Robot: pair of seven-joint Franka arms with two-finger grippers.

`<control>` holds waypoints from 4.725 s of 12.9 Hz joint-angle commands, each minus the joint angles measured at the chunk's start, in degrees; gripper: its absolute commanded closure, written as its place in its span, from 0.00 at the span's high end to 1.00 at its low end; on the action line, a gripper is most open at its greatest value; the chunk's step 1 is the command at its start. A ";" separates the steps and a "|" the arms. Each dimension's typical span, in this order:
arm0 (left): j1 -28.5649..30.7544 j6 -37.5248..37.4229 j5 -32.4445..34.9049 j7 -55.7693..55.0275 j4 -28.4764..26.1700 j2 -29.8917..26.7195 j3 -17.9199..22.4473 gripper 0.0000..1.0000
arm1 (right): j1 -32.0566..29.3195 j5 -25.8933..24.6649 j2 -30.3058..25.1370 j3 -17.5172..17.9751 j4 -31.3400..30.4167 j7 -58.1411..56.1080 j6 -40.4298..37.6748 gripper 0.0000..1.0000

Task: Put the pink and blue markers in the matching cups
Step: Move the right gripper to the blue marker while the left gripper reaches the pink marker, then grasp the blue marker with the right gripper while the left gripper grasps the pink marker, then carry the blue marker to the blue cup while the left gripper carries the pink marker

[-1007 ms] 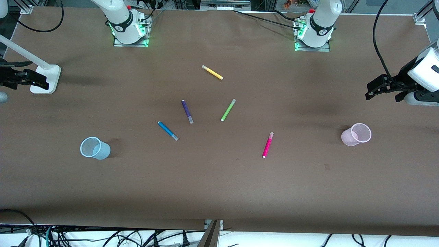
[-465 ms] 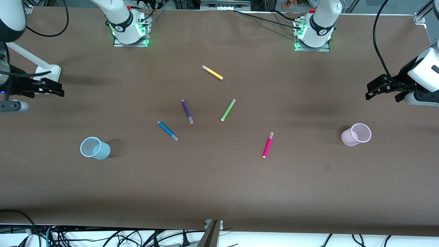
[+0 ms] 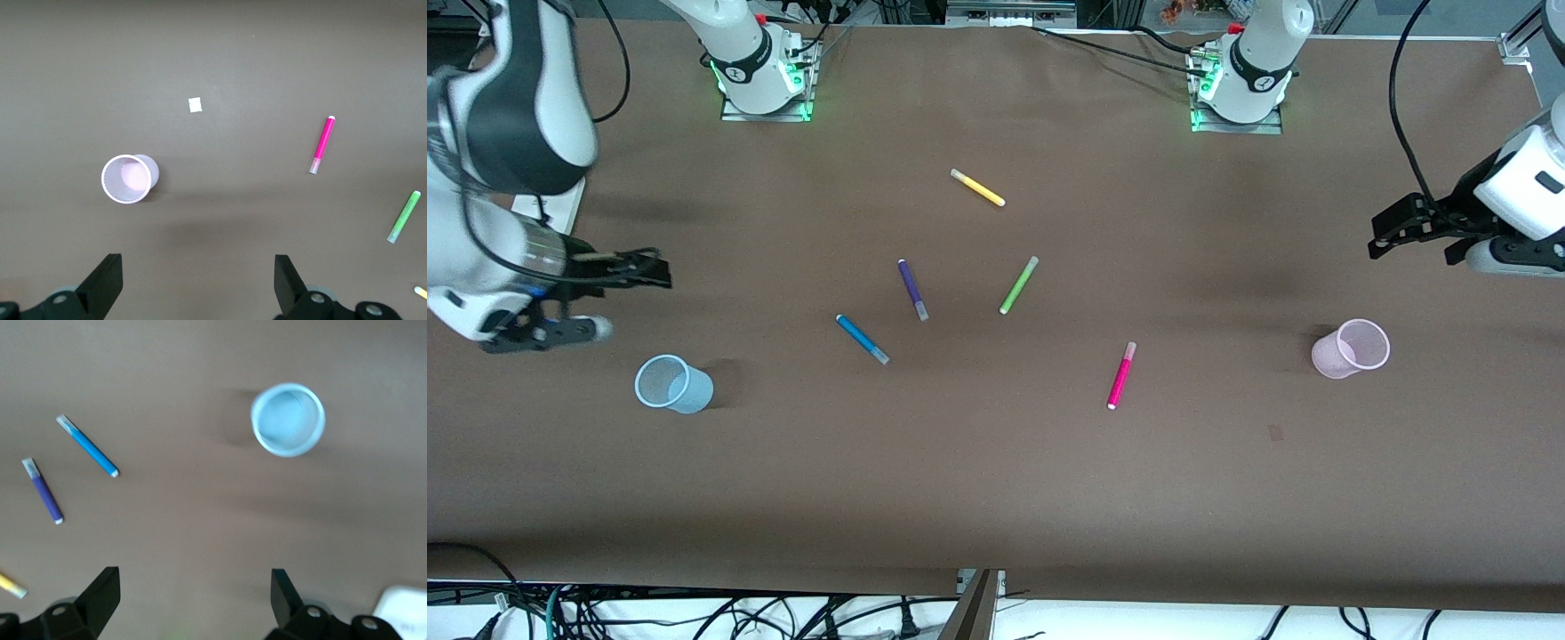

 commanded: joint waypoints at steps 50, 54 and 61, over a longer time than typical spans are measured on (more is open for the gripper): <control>1.88 -6.75 10.91 12.76 3.53 20.59 -8.22 0.00 | -1.89 16.03 11.14 1.80 -4.05 -58.91 25.12 0.00; 7.80 -10.66 23.17 29.59 5.23 21.20 -7.77 0.00 | -8.30 24.19 11.14 1.98 -4.05 -75.61 23.36 0.00; 7.71 -10.84 40.94 35.07 4.35 29.36 -7.33 0.00 | -14.72 38.53 12.90 2.15 -4.05 -92.25 20.19 0.00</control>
